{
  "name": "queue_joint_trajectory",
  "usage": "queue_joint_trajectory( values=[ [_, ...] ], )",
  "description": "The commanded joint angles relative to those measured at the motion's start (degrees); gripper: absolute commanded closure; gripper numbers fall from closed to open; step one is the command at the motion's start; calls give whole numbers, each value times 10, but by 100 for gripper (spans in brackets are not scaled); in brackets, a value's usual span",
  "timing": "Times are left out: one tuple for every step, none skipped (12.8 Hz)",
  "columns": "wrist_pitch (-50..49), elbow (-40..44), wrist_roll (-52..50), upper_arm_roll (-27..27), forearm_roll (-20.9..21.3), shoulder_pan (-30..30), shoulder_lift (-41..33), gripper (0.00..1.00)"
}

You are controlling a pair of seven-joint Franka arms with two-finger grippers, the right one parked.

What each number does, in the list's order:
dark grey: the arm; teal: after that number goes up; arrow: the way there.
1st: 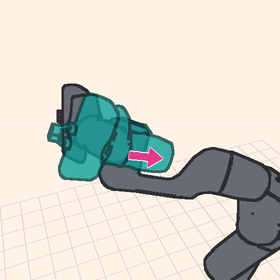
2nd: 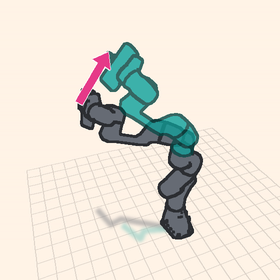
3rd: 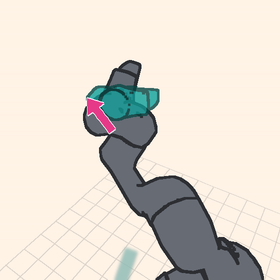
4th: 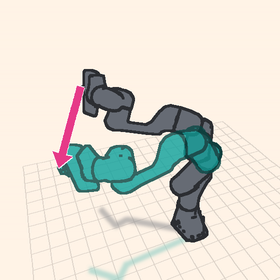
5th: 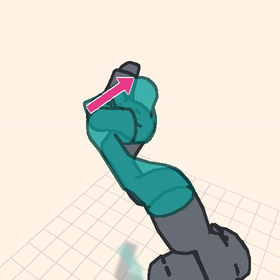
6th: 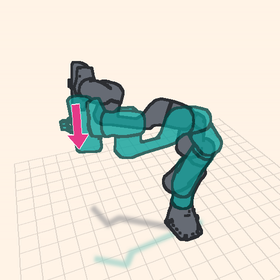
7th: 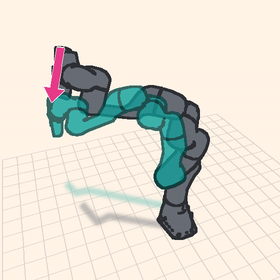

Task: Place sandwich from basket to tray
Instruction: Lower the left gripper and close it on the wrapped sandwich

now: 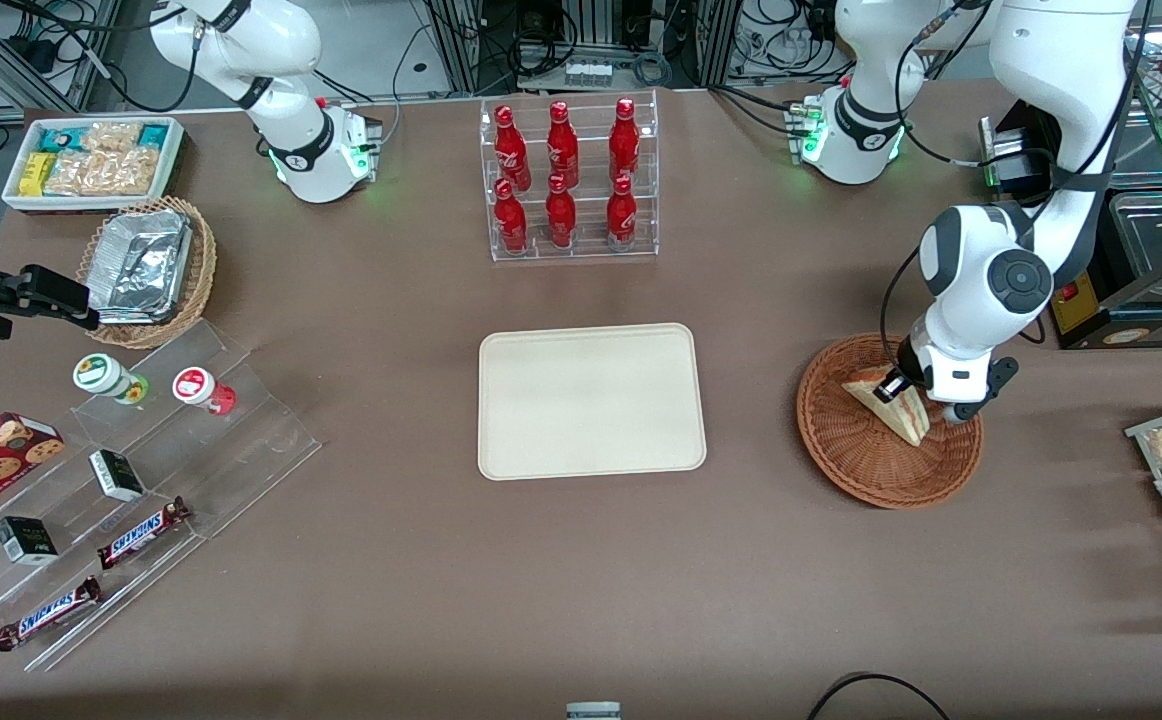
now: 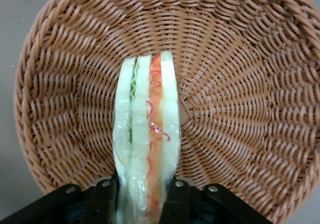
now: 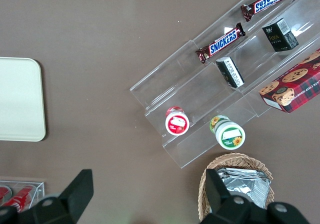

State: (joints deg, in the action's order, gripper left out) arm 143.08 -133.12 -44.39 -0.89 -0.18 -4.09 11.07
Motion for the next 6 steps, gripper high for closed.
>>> queue_joint_trajectory(
  values=[
    [-111,69,12,0,4,-8,-19,100],
    [-159,111,15,-6,5,-20,-11,100],
    [-208,157,17,-7,5,-37,5,100],
    [-244,195,22,-7,6,-51,17,100],
    [-274,231,31,-7,5,-66,30,100],
    [-292,257,41,-7,5,-84,40,100]
  ],
)
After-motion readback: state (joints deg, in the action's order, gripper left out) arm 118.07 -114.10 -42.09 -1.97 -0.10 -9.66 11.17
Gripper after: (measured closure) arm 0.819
